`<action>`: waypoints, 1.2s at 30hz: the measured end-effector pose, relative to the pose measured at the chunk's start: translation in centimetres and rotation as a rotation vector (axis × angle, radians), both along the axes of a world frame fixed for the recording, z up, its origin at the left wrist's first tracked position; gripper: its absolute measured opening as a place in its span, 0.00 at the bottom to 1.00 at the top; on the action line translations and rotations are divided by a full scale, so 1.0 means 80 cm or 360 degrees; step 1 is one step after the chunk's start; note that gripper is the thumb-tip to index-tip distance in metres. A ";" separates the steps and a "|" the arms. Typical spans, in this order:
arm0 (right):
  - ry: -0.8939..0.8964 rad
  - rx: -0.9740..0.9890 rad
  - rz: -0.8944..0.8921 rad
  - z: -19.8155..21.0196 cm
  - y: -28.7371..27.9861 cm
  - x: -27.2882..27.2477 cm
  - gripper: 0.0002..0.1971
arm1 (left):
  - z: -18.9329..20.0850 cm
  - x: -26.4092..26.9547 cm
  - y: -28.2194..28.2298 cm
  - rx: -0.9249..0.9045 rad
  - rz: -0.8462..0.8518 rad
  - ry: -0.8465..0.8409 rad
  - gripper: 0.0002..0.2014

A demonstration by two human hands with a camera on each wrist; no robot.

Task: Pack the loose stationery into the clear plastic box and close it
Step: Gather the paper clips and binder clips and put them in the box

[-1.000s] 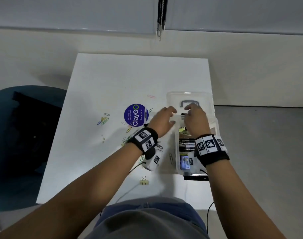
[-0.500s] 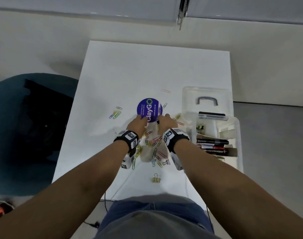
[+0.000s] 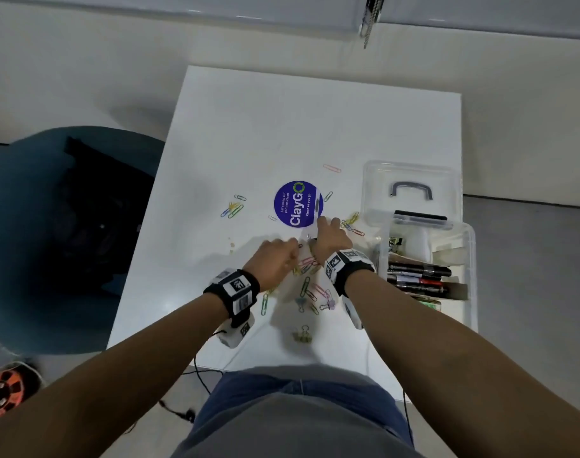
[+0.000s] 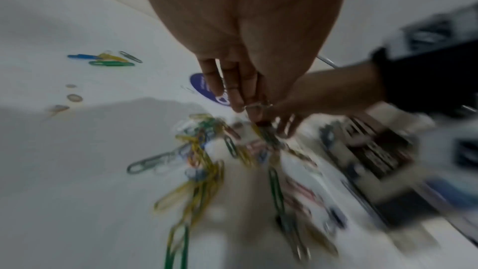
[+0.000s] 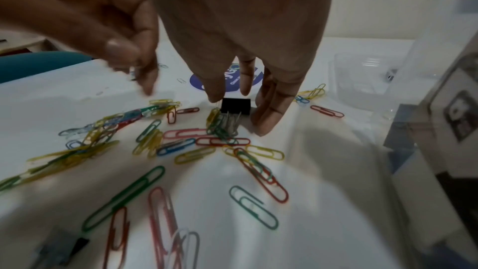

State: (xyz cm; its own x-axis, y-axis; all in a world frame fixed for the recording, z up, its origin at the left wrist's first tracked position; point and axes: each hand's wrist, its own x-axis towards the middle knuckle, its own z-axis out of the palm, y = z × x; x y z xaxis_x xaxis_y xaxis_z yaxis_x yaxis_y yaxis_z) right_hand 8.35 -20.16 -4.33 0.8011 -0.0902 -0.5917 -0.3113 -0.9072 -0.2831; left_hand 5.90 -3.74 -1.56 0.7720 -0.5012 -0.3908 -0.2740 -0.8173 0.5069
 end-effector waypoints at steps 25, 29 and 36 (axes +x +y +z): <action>-0.0980 0.0665 -0.0868 0.120 -0.103 -0.078 0.10 | -0.049 -0.083 -0.025 0.0437 -0.0213 0.0079 0.21; -0.0990 0.0309 -0.0873 0.124 -0.146 -0.092 0.12 | -0.051 -0.087 -0.027 0.0575 -0.0208 0.0086 0.19; -0.0931 0.0332 -0.0551 0.136 -0.122 -0.123 0.13 | -0.012 -0.072 -0.044 0.0292 0.0066 0.0015 0.12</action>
